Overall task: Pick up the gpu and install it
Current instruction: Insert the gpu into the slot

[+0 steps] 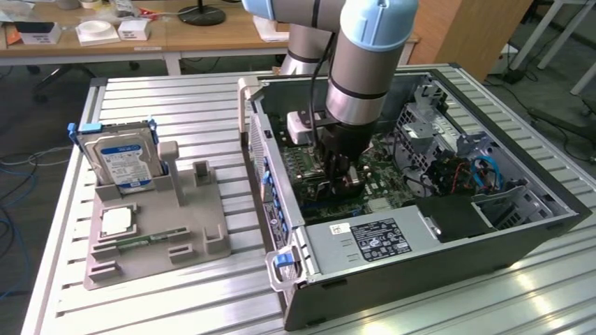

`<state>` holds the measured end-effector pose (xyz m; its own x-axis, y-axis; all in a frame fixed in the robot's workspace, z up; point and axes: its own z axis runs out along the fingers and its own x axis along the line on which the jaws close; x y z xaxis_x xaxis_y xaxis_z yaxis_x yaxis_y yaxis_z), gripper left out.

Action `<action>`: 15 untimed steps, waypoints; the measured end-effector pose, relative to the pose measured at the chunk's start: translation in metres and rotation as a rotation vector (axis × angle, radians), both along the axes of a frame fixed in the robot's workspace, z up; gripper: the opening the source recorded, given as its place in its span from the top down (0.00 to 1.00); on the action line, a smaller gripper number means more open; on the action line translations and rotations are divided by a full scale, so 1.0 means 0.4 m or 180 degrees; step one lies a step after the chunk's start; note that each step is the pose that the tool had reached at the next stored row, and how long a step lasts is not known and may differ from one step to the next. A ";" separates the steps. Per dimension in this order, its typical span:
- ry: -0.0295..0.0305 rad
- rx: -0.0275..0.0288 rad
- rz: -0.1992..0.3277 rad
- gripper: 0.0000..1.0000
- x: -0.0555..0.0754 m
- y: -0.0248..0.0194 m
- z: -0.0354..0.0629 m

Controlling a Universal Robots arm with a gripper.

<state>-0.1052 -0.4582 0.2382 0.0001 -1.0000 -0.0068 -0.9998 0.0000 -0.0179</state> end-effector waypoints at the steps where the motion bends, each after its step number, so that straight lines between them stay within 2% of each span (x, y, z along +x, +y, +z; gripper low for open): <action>1: 0.0000 0.0000 0.0000 0.67 0.000 0.000 0.003; 15: 0.0000 0.0000 0.0000 0.67 0.000 0.000 0.061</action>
<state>-0.1051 -0.4582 0.2626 0.0002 -1.0000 -0.0069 -0.9998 0.0000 -0.0180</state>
